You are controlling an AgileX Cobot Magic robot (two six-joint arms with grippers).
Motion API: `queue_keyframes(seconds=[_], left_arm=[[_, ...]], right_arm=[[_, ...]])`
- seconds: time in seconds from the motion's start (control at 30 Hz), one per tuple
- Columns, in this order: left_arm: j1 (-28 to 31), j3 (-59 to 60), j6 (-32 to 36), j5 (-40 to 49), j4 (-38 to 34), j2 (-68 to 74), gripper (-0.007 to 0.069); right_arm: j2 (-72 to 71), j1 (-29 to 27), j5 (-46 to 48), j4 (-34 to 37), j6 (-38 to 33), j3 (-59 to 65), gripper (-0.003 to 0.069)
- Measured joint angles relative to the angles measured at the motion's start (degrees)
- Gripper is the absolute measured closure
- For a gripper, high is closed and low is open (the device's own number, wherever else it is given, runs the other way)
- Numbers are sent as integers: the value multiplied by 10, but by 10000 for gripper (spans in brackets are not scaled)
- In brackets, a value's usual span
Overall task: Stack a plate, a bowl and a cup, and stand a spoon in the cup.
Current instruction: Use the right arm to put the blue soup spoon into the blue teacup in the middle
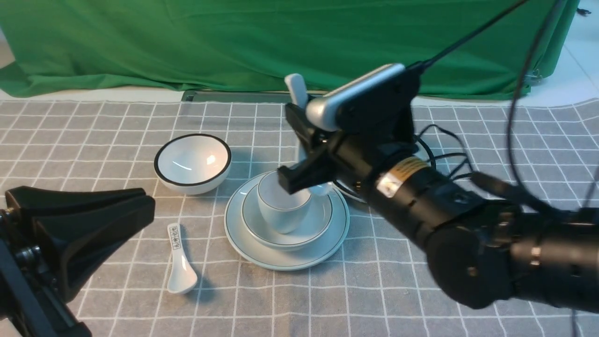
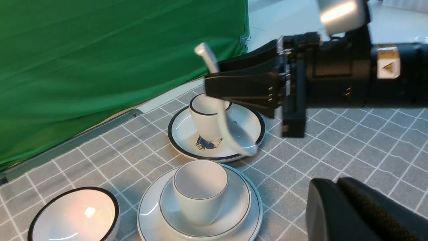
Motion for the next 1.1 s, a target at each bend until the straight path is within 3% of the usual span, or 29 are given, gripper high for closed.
queue_keyframes(seconds=[0.7,0.97,1.1], left_arm=[[0,0,-1,5,0,0,607],[0,0,-1,5,0,0,607],[0,0,-1,5,0,0,607]], right_arm=[[166,-37,-19,-55,116,-101,491],[176,-41,-1,-61,121,-108,491],[182,-41,0,-62,121,-108,454]])
